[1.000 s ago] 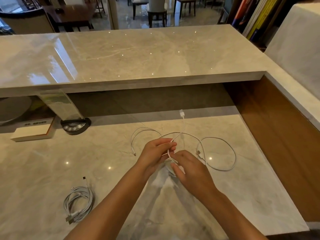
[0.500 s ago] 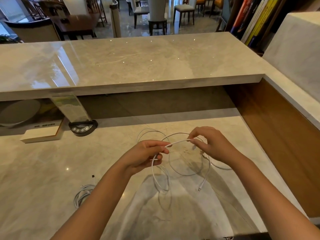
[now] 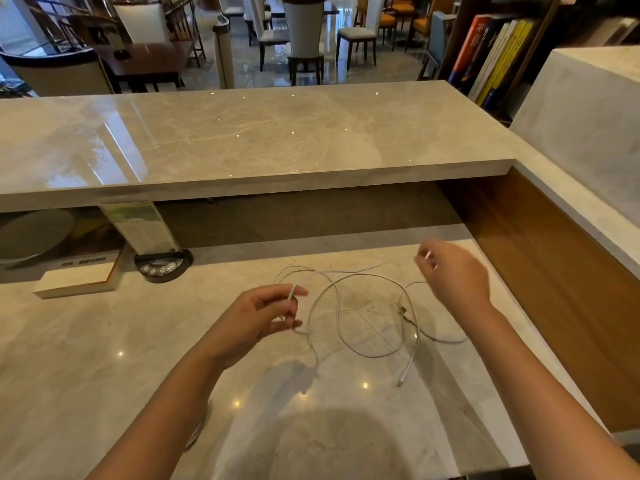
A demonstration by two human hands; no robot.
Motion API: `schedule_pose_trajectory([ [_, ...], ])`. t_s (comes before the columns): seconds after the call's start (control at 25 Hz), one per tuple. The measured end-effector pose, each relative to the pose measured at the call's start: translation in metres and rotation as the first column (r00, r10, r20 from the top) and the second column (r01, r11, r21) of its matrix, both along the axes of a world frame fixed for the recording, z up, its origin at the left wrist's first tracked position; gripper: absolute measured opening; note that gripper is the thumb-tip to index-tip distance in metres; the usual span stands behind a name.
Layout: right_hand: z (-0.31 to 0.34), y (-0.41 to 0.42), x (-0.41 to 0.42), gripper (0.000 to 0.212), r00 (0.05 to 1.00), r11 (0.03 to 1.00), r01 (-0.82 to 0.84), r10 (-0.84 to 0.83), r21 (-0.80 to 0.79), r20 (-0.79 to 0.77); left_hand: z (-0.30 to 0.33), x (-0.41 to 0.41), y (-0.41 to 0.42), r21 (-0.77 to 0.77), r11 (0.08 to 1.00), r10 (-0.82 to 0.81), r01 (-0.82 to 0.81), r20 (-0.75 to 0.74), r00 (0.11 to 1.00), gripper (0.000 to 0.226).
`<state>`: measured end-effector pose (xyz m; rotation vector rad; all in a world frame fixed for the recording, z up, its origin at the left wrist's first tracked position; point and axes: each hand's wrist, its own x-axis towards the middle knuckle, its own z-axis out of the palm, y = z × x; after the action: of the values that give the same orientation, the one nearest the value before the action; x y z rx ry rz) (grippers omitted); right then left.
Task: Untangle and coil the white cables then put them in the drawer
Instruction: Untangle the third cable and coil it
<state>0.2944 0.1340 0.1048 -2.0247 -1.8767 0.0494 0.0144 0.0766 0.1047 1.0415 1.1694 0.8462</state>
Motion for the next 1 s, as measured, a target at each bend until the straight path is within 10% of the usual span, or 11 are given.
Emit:
schedule_pose_trajectory([
  [0.12, -0.009, -0.021, -0.030, 0.025, 0.929, 0.866, -0.305, 0.363, -0.397, 0.077, 0.003, 0.019, 0.008, 0.218, 0.958, 0.208, -0.189, -0.069, 0.976, 0.025],
  [0.24, 0.007, -0.043, -0.059, 0.021, 0.826, 0.736, -0.549, 0.549, -0.395, -0.125, -0.006, 0.041, 0.011, 0.411, 0.911, 0.113, 0.041, -0.343, 0.933, 0.020],
  [0.48, 0.031, -0.045, -0.061, 0.007, 0.850, 0.831, -0.504, 0.428, -0.234, -0.308, -0.017, 0.053, 0.005, 0.395, 0.776, -0.183, 0.491, -0.604, 0.776, 0.016],
  [0.64, 0.029, -0.041, -0.058, 0.053, 0.722, 0.931, -0.362, 0.246, -0.050, -0.647, -0.006, 0.051, 0.010, 0.226, 0.944, -0.154, 0.238, -0.335, 0.929, 0.019],
  [0.84, -0.005, -0.046, -0.053, 0.065, 0.778, 0.763, -0.623, 0.584, 0.169, 0.233, 0.003, 0.042, 0.012, 0.001, 0.974, -0.225, 0.226, -0.111, 0.968, 0.027],
  [1.0, -0.009, -0.041, -0.054, 0.027, 0.755, 0.737, -0.656, 0.644, 0.165, 0.122, 0.008, 0.038, 0.013, 0.057, 0.948, -0.291, 0.312, -0.234, 0.928, 0.024],
])
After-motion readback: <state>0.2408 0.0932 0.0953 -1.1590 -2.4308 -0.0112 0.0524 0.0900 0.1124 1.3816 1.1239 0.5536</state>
